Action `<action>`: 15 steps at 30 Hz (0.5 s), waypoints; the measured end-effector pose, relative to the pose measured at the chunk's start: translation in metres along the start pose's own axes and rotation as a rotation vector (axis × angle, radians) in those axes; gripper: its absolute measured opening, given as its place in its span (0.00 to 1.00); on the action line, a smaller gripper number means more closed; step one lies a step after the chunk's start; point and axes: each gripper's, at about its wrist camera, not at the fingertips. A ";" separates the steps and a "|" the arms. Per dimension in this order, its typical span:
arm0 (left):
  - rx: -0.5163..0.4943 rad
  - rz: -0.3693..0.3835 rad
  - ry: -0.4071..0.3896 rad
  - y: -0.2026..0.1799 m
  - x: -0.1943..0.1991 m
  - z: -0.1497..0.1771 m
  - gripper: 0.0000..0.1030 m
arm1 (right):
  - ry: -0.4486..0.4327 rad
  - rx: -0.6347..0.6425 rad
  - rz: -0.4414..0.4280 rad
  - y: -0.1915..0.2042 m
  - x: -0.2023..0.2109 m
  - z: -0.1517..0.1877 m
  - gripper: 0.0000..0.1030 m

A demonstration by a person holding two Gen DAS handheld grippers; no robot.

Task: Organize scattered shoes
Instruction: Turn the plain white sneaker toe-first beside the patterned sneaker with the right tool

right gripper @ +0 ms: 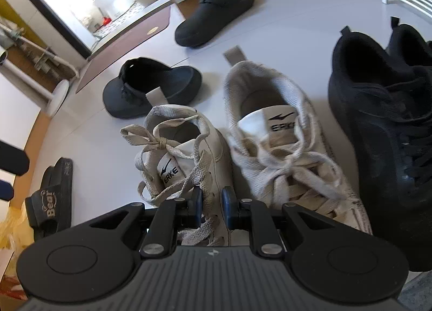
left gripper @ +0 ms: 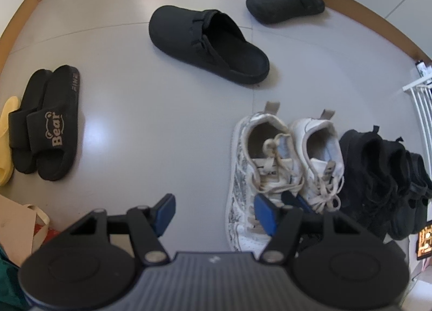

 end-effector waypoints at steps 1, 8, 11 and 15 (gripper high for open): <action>-0.002 0.001 0.000 -0.001 0.000 0.000 0.65 | -0.003 -0.011 0.001 -0.002 0.000 0.000 0.17; -0.005 0.005 0.002 0.001 -0.001 0.000 0.65 | -0.024 -0.052 0.015 -0.003 0.001 0.000 0.16; -0.003 0.007 0.001 0.003 -0.002 0.000 0.65 | -0.026 -0.049 0.021 -0.002 -0.001 -0.001 0.16; -0.001 0.012 -0.001 0.005 -0.001 0.001 0.65 | -0.030 -0.059 0.029 -0.003 -0.004 -0.004 0.16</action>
Point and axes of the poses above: each gripper's, at about its wrist camera, not at the fingertips, and x roughly against the way its jaws point, y to its left, z to its underside, and after that the axes turned 6 degrees about x, right-handed
